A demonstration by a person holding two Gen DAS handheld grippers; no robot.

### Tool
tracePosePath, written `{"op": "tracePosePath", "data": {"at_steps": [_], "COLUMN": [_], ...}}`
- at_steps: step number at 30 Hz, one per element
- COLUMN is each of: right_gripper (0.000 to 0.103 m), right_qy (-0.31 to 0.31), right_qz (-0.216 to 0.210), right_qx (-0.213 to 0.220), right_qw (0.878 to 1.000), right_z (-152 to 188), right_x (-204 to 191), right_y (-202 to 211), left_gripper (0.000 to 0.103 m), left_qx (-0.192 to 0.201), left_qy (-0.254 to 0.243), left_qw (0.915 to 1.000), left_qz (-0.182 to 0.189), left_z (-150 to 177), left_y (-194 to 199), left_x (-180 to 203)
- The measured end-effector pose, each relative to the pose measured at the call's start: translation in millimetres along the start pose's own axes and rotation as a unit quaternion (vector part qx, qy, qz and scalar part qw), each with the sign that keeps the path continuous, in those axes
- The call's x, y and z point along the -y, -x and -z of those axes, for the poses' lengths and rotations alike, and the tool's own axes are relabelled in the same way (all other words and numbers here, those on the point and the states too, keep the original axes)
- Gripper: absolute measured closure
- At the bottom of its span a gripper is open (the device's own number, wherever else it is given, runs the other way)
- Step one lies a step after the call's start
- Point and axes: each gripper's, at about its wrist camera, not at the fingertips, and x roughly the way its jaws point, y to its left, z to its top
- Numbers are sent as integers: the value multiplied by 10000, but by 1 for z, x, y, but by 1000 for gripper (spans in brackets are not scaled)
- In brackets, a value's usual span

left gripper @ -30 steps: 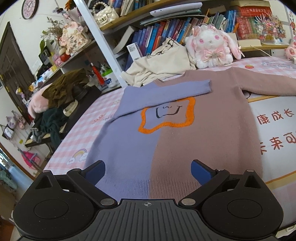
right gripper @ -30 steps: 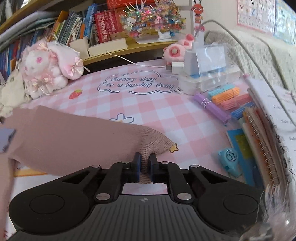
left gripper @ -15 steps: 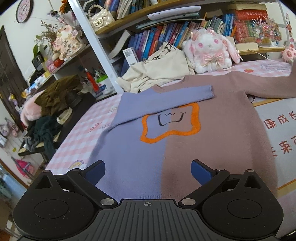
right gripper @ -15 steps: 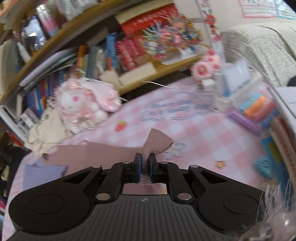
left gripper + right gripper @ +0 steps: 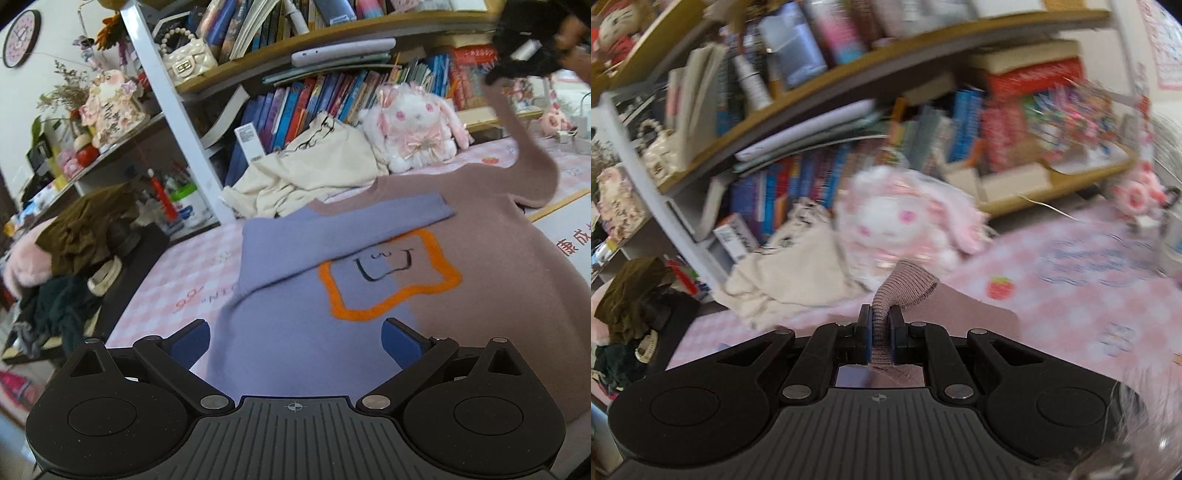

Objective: Fold clothes
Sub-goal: 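Lift the mauve sleeve with the right gripper and fold it across the body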

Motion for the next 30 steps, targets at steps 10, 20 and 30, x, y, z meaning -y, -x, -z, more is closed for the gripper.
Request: {"op": "tracePosePath", "data": {"at_steps": [10,20,30], "right_gripper": [94,94,94], "right_qy": [511,781,961], "right_qz": [-482,-629,-515], "right_qx": [102,-456,-848], "right_qw": [9975,9939,9904], "right_z": [-18,8,28], "right_x": [-119,-173,-190], "right_y": [-40,-91,-128], "left_gripper": [2,2,2], "left_qx": [379,345,250], "left_qy": [-172,-73,1], "left_qw": [9979,9955,9948], "left_qz": [497,878,984], "left_z": [5,16,18], "left_y": [-9,-20,-29], "left_x": [-40,-67,-74]}}
